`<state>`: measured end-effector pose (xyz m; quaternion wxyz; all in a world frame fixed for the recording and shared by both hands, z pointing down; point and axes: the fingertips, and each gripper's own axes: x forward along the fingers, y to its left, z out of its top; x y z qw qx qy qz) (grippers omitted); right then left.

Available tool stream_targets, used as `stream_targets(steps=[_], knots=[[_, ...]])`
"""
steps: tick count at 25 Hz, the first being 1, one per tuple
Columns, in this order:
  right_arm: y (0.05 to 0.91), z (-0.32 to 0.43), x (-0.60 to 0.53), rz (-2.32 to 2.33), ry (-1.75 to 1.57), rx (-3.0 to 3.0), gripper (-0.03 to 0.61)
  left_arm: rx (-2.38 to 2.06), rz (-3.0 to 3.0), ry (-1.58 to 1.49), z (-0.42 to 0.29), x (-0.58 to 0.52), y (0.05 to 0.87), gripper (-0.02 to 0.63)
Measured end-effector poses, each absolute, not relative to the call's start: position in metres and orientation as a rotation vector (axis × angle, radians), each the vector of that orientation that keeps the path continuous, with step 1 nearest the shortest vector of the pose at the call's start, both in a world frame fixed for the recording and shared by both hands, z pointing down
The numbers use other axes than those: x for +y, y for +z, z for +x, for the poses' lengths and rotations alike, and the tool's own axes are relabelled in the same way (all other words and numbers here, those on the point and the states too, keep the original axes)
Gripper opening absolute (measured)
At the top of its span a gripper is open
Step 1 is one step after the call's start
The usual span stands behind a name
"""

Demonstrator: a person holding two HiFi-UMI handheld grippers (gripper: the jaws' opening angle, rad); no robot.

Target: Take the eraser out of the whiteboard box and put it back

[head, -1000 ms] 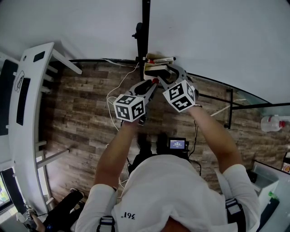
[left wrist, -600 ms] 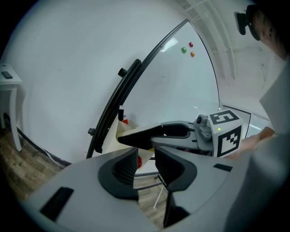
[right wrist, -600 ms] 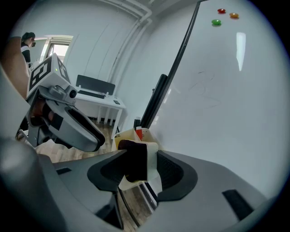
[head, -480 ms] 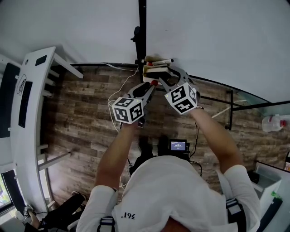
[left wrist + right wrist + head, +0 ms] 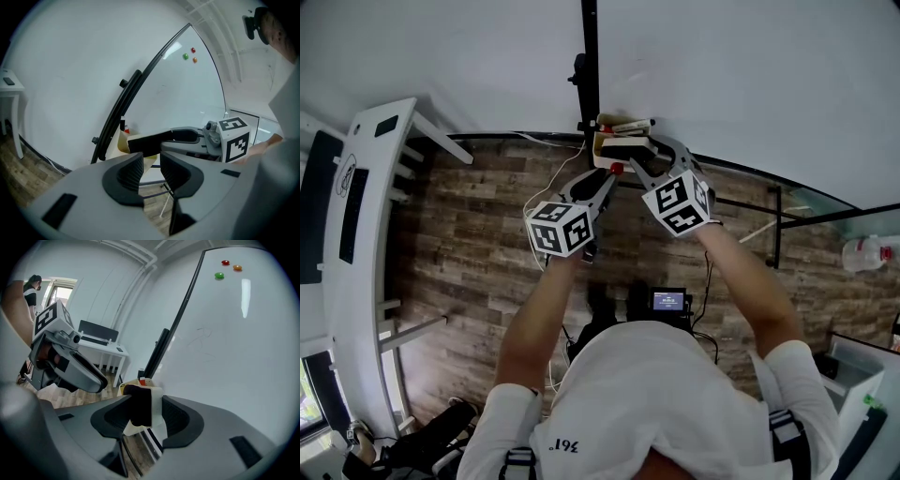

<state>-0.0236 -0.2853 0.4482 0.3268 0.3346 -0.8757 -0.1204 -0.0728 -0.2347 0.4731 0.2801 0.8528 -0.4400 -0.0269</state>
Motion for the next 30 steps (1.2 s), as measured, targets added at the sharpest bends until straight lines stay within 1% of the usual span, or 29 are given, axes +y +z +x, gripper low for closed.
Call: stream_targets(steps=[30], knots=[[0.382,-0.002,-0.254,1.026,-0.365,-2.392,0.21,-1.197,2.389,-0.149,-0.077,-0.203,0.416,0.104]])
